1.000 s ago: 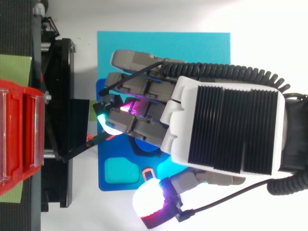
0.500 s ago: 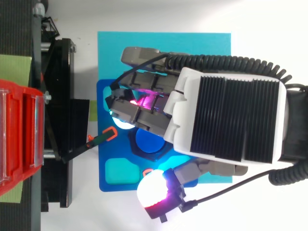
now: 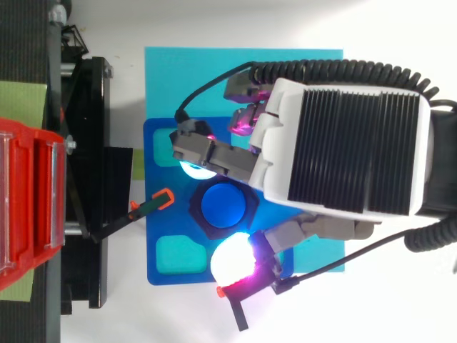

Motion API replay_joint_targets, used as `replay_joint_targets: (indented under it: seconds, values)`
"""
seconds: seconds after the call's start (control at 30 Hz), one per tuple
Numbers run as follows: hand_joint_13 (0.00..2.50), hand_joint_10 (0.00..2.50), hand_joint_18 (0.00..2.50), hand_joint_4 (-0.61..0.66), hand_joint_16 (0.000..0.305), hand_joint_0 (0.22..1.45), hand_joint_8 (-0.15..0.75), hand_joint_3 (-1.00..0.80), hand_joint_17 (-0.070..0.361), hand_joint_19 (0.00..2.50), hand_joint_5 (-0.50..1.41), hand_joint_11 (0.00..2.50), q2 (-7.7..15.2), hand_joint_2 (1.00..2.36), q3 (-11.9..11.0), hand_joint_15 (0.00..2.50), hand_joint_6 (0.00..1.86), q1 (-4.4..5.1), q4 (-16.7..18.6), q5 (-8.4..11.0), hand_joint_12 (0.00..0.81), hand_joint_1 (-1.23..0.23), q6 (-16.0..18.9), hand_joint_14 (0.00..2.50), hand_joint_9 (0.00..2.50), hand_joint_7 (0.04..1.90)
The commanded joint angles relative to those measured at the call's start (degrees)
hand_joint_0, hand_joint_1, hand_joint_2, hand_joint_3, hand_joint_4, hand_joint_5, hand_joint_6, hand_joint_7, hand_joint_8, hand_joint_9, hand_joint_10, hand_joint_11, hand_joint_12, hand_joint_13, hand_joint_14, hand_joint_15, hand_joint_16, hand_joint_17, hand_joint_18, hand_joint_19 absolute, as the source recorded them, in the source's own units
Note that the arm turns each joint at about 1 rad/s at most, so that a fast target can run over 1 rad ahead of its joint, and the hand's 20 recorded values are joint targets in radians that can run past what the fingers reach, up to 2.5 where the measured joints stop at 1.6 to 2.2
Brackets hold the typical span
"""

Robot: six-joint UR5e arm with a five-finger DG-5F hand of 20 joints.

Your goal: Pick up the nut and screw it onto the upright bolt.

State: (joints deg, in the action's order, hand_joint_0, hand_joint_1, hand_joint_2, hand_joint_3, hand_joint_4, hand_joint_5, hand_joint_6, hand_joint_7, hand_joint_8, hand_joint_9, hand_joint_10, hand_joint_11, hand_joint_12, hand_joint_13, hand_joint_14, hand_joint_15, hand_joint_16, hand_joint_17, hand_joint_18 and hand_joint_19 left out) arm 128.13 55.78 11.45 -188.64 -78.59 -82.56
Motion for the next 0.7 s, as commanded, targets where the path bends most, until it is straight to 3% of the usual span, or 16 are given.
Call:
replay_joint_targets:
  seconds: [0.0,0.23,0.33,0.6,0.67]
  values:
    - [1.18,0.0,0.96,0.05,0.013,0.52,0.284,-0.5,0.029,0.19,0.02,0.01,0.01,1.0,-0.5,0.02,0.72,-0.38,-0.24,-0.25,0.147,-0.34,-0.85,0.0,1.49,1.22]
    - [1.37,0.01,1.16,0.04,0.01,0.52,0.287,-0.5,0.022,0.33,0.03,0.15,0.01,1.0,-0.85,0.07,0.74,-0.91,-0.41,-0.87,0.135,-0.34,-1.28,0.0,1.71,1.21]
    - [1.42,0.01,1.22,0.04,0.01,0.52,0.278,-0.5,0.022,0.36,0.03,0.21,0.01,1.0,-2.08,0.09,0.74,-1.52,-1.65,-1.75,0.128,-0.34,-2.25,0.0,1.78,1.2]
    - [1.44,0.01,1.23,0.04,0.01,0.52,0.279,-0.5,0.023,0.36,0.03,0.26,-0.07,1.0,-4.72,0.09,0.74,-2.75,-5.16,-2.36,0.131,-0.34,-4.27,0.0,1.82,1.18]
    - [1.35,0.01,1.15,0.05,0.011,0.52,0.278,-0.5,0.026,0.34,0.04,0.25,-0.07,1.0,-5.07,0.07,0.67,-3.02,-5.16,-2.8,0.145,-0.33,-4.45,0.0,1.78,1.3]
